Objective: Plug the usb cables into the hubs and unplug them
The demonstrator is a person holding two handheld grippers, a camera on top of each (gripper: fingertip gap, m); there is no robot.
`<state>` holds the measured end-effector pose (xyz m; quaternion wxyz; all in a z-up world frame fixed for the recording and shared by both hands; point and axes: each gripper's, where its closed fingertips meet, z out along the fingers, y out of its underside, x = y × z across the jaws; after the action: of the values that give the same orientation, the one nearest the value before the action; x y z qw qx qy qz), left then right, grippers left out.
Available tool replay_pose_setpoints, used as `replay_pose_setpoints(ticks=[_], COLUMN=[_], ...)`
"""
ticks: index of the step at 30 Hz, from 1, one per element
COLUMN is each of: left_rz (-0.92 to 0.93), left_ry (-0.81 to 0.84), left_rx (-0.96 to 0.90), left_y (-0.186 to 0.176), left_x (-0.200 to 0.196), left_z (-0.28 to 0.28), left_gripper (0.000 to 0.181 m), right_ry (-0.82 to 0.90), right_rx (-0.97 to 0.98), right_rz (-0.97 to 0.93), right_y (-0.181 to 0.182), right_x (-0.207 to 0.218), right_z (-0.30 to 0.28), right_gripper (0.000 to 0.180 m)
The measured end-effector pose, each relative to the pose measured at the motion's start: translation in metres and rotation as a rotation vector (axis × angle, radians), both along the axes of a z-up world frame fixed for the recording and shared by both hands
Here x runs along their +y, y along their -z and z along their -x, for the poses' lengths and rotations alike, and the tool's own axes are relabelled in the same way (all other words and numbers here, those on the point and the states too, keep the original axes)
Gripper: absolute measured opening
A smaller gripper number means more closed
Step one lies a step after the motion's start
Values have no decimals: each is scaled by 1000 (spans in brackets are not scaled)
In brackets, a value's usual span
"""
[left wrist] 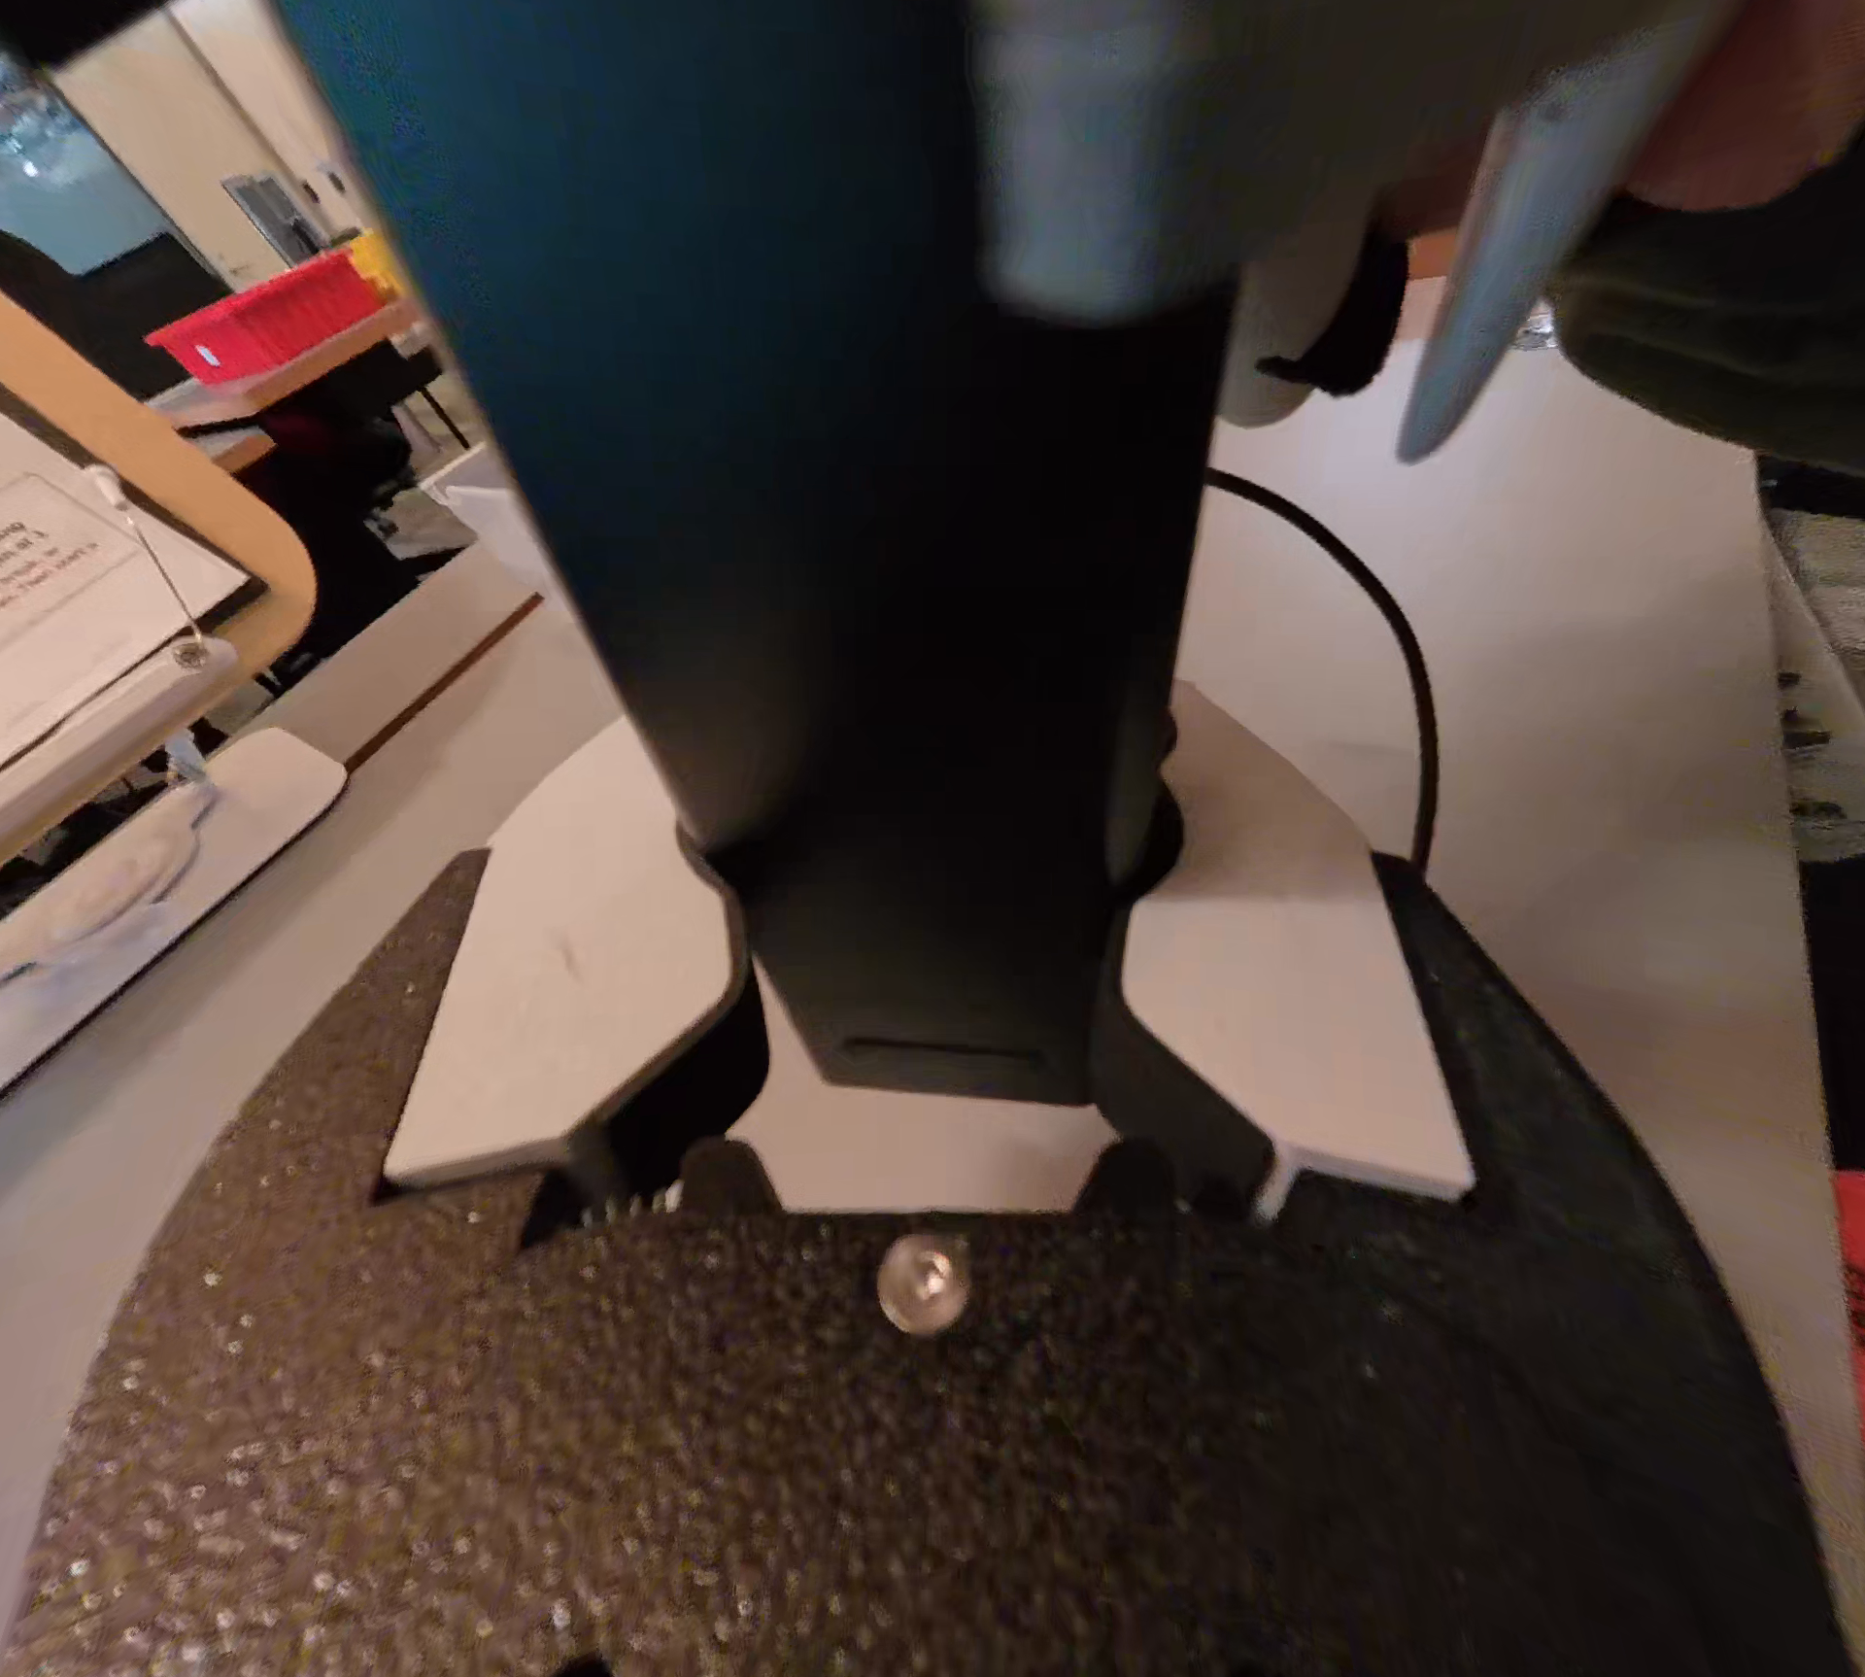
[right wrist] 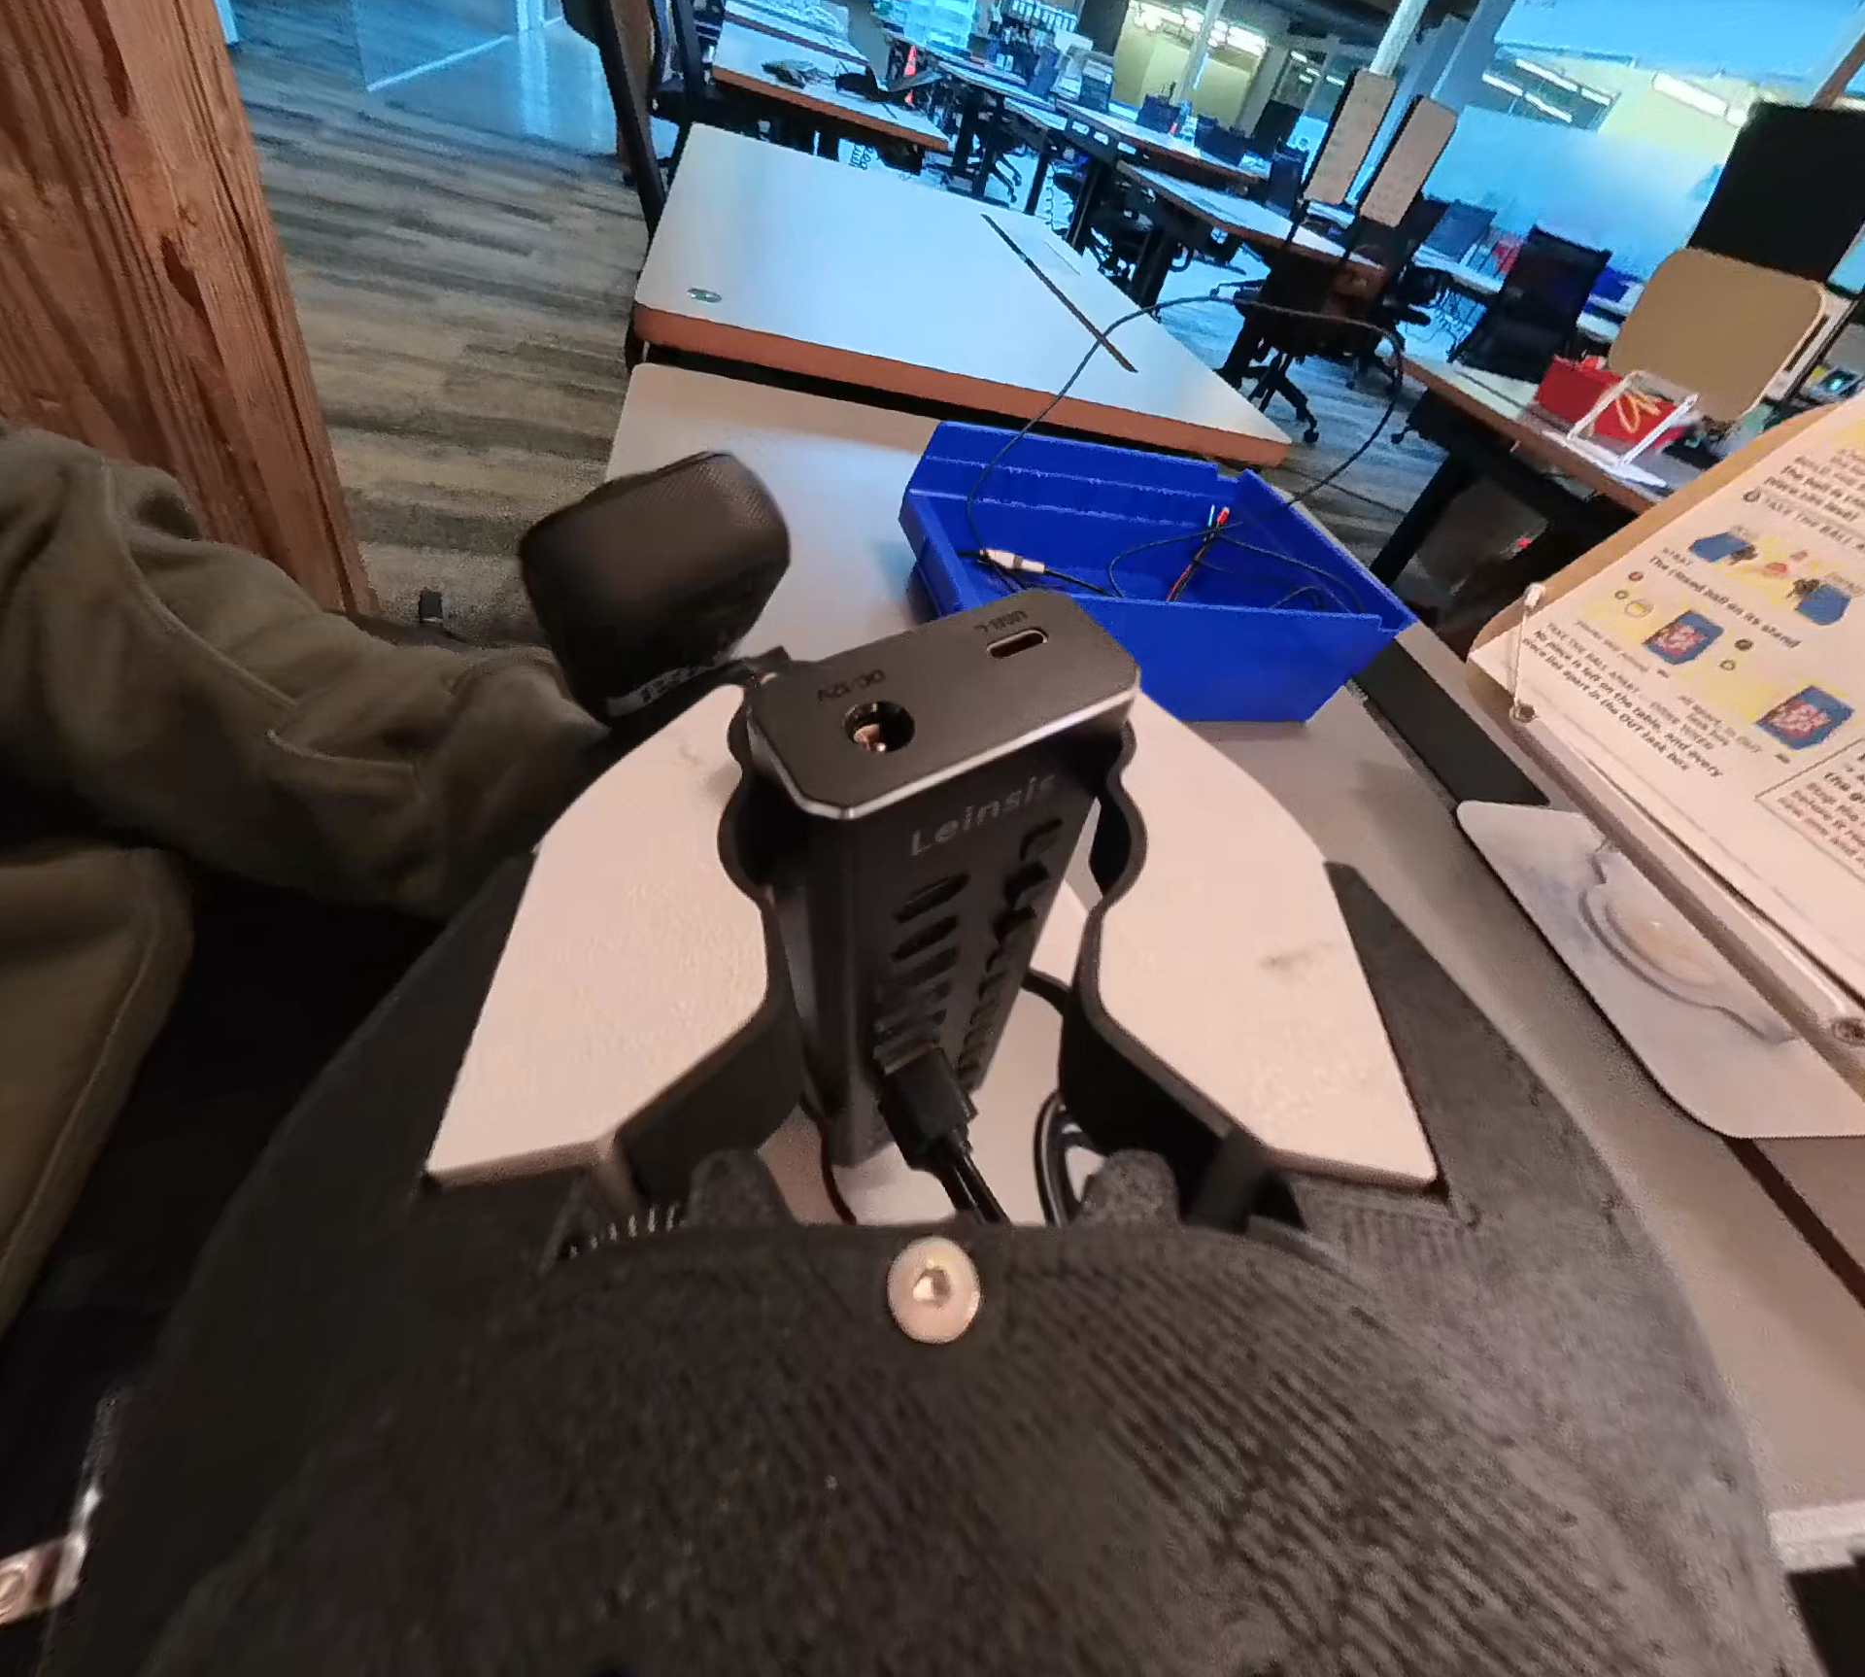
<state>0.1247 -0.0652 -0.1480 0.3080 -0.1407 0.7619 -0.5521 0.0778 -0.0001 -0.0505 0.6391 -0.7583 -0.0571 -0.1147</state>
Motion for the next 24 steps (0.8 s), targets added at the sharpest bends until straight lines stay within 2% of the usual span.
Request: replay_pose_setpoints(ticks=[7, 9, 11, 13, 16, 19, 24], left_rz=[59, 127, 236, 337, 355, 301, 284], left_ry=[52, 112, 163, 202, 244, 297, 380], left_rx=[78, 128, 193, 239, 253, 216, 165], left_y=[10, 11, 7, 0, -3, -4, -4], left_x=[0, -3, -1, 9, 23, 30, 37], left_z=[-1, 4, 7, 8, 8, 12, 16], left_gripper=[74, 73, 74, 74, 74, 73, 73], right_ry=[9, 45, 74, 152, 227, 117, 49], right_rx=[39, 44, 86, 104, 41, 94, 160], right_rz=[111, 120, 63, 49, 124, 239, 309], right_y=[13, 10, -6, -13, 2, 31, 60], right_x=[2, -1, -11, -28, -44, -38, -17], right_z=[-11, -14, -10, -15, -24, -11, -14], right_gripper=[63, 64, 74, 67, 57, 51, 43])
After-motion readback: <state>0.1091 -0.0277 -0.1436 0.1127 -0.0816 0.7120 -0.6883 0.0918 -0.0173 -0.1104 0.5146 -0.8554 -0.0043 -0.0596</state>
